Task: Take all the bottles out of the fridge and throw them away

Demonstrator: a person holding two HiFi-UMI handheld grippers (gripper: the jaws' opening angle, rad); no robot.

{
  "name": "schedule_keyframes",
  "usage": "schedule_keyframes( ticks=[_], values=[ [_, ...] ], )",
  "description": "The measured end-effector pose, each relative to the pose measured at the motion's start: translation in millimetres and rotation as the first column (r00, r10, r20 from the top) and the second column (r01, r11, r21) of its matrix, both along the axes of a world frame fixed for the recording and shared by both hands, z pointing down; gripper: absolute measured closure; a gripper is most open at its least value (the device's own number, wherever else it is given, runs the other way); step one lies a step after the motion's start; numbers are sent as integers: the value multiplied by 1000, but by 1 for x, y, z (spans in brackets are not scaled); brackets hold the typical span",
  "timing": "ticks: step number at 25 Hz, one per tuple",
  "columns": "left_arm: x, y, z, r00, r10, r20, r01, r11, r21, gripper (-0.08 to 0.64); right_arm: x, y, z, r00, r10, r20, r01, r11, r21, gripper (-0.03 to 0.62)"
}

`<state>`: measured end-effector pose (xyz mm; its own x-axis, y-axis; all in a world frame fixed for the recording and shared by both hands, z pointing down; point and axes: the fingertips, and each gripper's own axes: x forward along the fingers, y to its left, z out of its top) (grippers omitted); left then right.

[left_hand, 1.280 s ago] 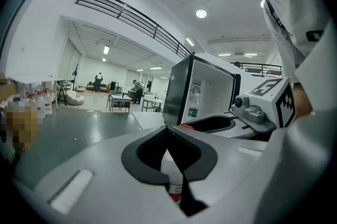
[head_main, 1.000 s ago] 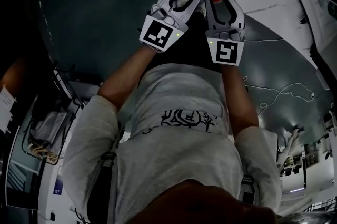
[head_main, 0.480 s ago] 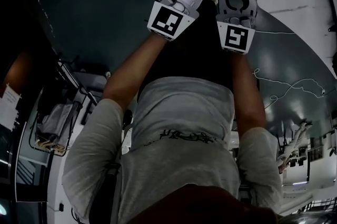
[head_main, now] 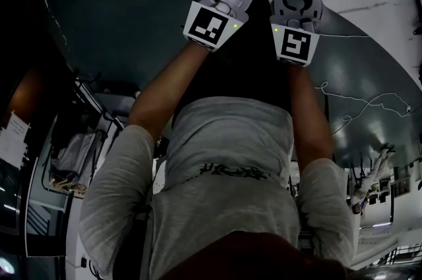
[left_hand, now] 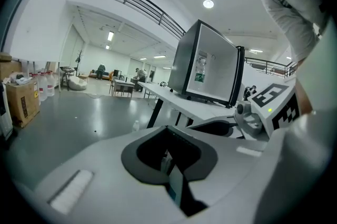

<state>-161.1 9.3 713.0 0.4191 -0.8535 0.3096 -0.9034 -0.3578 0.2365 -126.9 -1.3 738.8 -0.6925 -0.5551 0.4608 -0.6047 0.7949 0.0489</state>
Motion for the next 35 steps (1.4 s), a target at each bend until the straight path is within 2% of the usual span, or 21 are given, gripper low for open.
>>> schedule_keyframes(
  ticks=[4,11,15,20,26,30,35],
  values=[
    [-5,-3,-39,1000,9,-8,-9,1000,11,551,-8,0,-41,999,12,40,-12,1000,-6,448],
    [4,-10,-118,999,43,-12,-42,997,67,551,4,-19,-134,993,53,103,-55,998,26,474],
    [13,-8,-167,997,74,-17,-72,993,97,551,16,-27,-189,986,102,134,-104,995,4,486],
    [14,-9,-229,994,111,-2,-109,985,137,551,24,-35,-260,980,113,167,-122,991,49,504],
    [14,-9,-315,995,100,-16,-95,975,199,551,28,-29,-342,974,90,206,-114,988,104,532],
    [18,-10,-351,994,109,-17,-102,969,224,551,30,-26,-375,974,95,207,-119,987,106,535],
    [33,-15,-362,988,156,0,-151,954,259,551,46,-28,-386,965,130,228,-163,978,131,535]
  ],
)
